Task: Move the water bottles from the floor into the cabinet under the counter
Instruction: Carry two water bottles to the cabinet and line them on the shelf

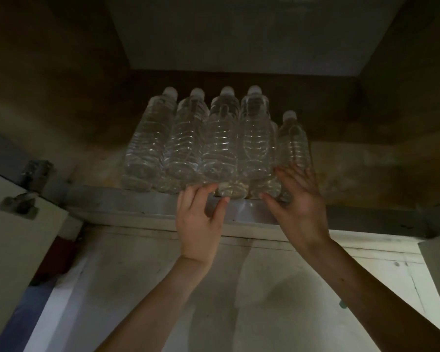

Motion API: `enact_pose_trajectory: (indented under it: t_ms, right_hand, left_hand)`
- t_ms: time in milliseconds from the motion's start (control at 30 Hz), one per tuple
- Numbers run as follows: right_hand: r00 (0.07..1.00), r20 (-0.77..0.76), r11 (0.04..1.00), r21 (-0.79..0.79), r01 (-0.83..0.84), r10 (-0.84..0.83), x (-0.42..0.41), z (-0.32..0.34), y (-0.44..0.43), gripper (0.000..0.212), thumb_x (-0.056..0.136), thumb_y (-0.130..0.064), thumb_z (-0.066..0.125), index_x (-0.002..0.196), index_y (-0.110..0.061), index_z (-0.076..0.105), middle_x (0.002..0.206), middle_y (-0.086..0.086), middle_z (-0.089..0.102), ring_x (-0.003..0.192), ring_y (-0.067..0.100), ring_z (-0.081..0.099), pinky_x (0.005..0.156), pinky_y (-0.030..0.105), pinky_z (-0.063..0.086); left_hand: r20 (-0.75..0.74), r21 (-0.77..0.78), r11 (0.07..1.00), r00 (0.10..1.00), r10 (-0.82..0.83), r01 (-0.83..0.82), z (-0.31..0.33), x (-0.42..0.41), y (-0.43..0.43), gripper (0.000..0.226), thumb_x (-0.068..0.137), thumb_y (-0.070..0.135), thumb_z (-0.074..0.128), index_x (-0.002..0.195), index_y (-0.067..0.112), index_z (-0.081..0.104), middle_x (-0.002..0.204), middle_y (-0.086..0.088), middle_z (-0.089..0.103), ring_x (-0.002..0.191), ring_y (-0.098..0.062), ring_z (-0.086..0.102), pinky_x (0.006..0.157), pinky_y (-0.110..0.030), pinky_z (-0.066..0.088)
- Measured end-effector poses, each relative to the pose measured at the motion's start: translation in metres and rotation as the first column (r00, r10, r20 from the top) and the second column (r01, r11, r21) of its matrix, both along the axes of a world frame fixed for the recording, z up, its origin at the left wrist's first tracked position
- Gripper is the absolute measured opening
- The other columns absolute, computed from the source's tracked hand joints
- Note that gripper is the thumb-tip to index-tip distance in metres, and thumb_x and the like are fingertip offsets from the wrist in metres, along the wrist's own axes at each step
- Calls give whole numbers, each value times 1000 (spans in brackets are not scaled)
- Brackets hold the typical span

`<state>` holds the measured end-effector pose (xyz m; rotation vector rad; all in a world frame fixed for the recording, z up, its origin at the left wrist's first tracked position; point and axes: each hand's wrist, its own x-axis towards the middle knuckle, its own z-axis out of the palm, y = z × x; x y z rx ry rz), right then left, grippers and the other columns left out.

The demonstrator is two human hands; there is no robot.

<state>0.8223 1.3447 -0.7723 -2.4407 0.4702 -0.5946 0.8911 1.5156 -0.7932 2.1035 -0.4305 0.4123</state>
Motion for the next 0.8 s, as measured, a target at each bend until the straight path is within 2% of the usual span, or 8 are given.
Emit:
enact_pose_trajectory:
  t_ms: [67, 200, 367, 533, 633, 800]
  right_hand:
    - [1000, 12, 1000, -20, 6, -6, 2, -3, 0, 51, 85, -28, 76, 131, -10, 62, 137, 7, 60, 138, 20, 43, 121, 33, 19]
    - [1000, 8, 999, -42, 4, -4, 1, -5, -2, 50, 86, -22, 76, 132, -10, 61, 138, 7, 60, 137, 20, 45, 121, 34, 20]
    - [1000, 16, 999, -34, -3, 4, 2, -9, -8, 47, 85, -16, 76, 130, -10, 64, 134, 5, 63, 133, 20, 50, 119, 17, 13]
    - [1000, 23, 998, -67, 0, 2, 4, -10, -9, 46, 86, -18, 76, 130, -11, 64, 133, 4, 64, 130, 15, 50, 118, 32, 24]
    - [998, 54, 998, -65, 11, -8, 5, -10, -8, 45, 85, -17, 76, 129, -10, 65, 131, 5, 65, 125, 5, 43, 117, 33, 26]
    - [999, 51, 998, -54, 17, -14, 5, -10, -6, 46, 85, -16, 76, 129, -10, 65, 132, 5, 64, 125, 5, 43, 117, 30, 24]
  left_hand:
    - [27, 0, 1000, 1000, 9, -9, -2, 3, -3, 25, 80, 28, 73, 102, 16, 73, 98, 8, 55, 94, -2, 41, 91, -2, 27]
    - [69, 33, 999, 997, 23, -26, -6, 11, -8, 22, 75, 18, 84, 96, 15, 76, 88, 2, 58, 87, -8, 40, 87, -7, 31]
    - [113, 20, 999, 993, 44, -46, -9, 15, -13, 15, 75, 16, 82, 90, 14, 77, 81, -2, 56, 85, -10, 38, 87, -7, 30]
    - [123, 44, 998, 992, 33, -39, -12, 19, -13, 14, 76, 16, 83, 89, 15, 78, 81, -1, 54, 84, -15, 40, 86, -8, 30]
    - [132, 55, 998, 991, 29, -37, -13, 21, -13, 14, 76, 16, 83, 89, 14, 77, 80, -1, 54, 83, -15, 39, 86, -8, 29]
    - [141, 48, 998, 989, 39, -46, -14, 22, -14, 13, 77, 15, 83, 88, 13, 77, 80, -1, 54, 85, -8, 34, 87, -6, 28]
